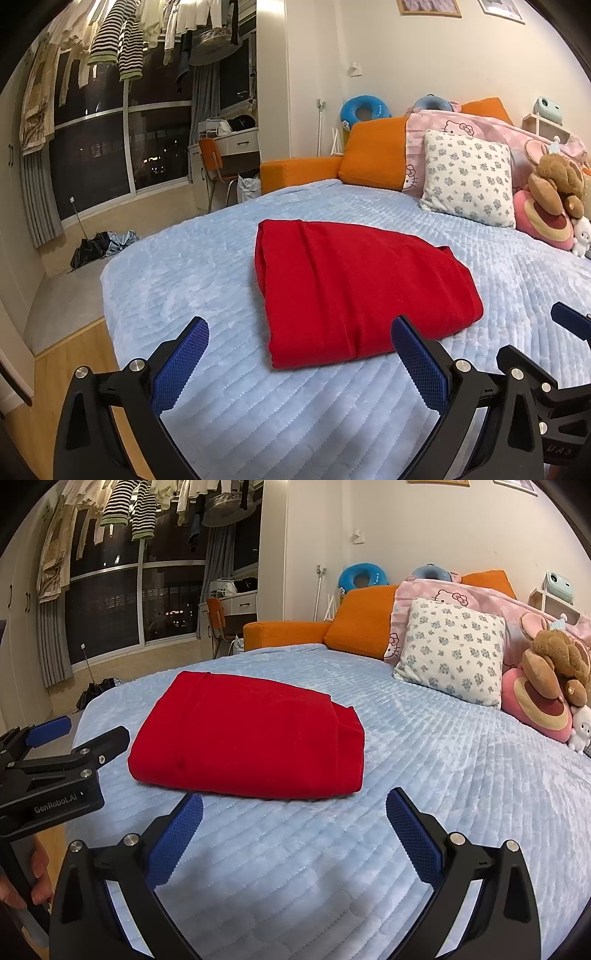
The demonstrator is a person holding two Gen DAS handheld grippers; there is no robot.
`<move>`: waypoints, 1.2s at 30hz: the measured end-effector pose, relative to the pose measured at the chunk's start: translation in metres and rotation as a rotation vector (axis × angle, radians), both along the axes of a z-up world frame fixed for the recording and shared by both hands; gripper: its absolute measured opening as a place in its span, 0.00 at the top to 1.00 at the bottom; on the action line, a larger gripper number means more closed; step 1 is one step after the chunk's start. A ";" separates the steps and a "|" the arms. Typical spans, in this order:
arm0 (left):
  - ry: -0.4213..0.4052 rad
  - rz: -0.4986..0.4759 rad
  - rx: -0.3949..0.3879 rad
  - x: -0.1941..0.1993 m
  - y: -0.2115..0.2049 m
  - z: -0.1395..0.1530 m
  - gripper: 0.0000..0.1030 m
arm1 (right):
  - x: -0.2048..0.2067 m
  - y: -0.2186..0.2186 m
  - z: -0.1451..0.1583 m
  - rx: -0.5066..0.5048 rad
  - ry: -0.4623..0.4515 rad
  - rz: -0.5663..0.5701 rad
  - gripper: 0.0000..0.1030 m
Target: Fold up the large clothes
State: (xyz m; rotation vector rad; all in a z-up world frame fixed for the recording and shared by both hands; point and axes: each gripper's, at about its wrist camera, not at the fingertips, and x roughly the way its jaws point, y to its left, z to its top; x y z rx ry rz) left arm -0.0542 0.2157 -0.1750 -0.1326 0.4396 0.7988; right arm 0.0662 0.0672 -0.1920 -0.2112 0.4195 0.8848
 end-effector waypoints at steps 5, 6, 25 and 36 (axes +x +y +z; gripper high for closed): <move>0.004 0.000 0.011 -0.001 -0.002 -0.001 0.03 | -0.001 0.002 0.000 -0.001 0.000 -0.002 0.05; 0.005 -0.001 0.013 -0.001 -0.003 -0.001 0.03 | -0.001 0.002 0.000 0.000 0.001 -0.001 0.05; 0.011 -0.040 0.018 0.008 -0.007 -0.003 0.03 | 0.003 0.002 -0.006 -0.017 0.014 -0.009 0.05; 0.007 -0.048 0.015 0.010 -0.004 -0.004 0.03 | 0.006 0.002 -0.007 -0.020 0.018 -0.011 0.05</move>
